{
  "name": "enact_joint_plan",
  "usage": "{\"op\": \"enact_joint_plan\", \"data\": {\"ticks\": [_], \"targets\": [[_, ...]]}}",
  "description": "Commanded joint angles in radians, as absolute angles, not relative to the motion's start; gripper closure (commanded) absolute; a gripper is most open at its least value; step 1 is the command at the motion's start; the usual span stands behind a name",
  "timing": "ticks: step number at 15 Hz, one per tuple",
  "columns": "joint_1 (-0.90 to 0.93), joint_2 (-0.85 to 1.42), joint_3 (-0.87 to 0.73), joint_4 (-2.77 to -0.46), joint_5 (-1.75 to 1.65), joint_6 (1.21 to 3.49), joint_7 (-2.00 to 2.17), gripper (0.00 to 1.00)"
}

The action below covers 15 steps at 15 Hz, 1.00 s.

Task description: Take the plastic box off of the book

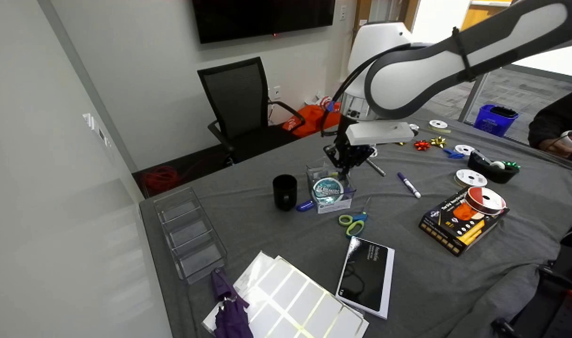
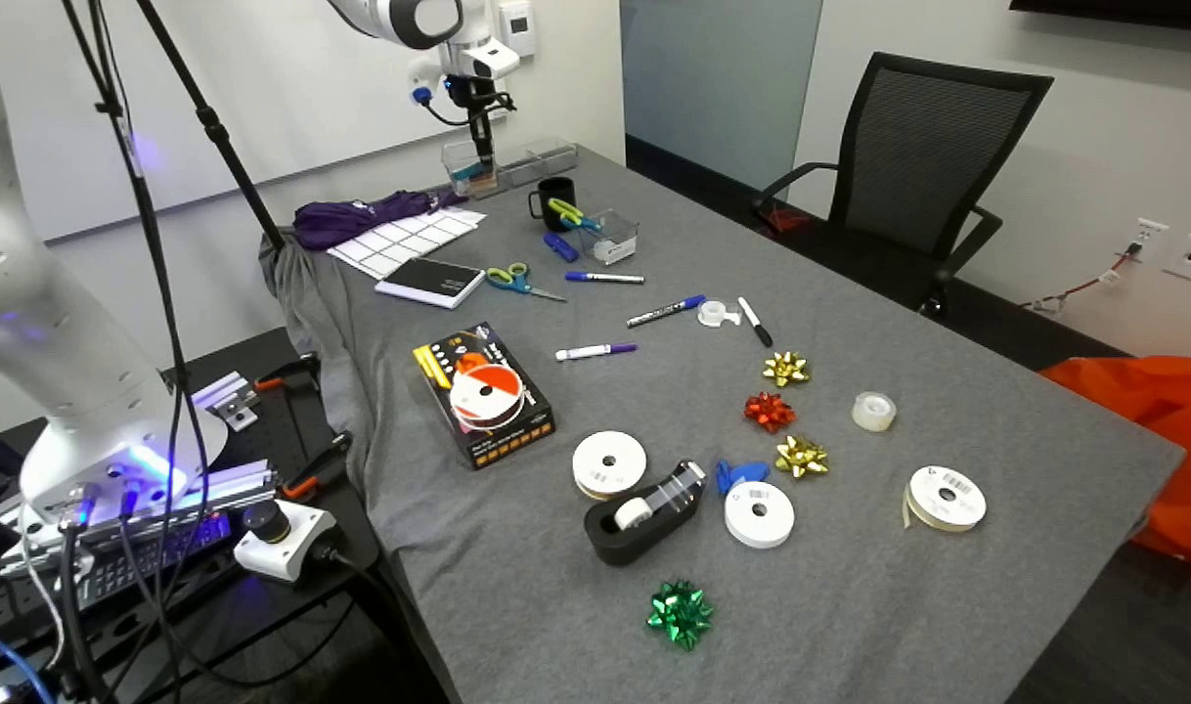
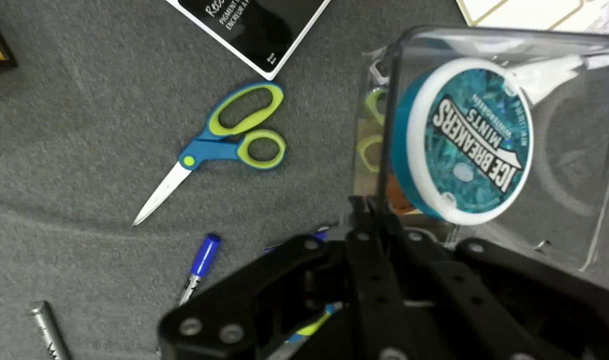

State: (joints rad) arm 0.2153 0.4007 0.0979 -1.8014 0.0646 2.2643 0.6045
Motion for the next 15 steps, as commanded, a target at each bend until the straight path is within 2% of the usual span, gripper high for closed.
{"op": "enact_joint_plan", "data": {"ticks": [1, 15], "targets": [[0.228, 0.493, 0.074, -1.717, 0.032, 2.267, 0.562, 0.99], [0.318, 0.694, -0.033, -1.621, -0.102, 2.358, 0.641, 0.99]]}}
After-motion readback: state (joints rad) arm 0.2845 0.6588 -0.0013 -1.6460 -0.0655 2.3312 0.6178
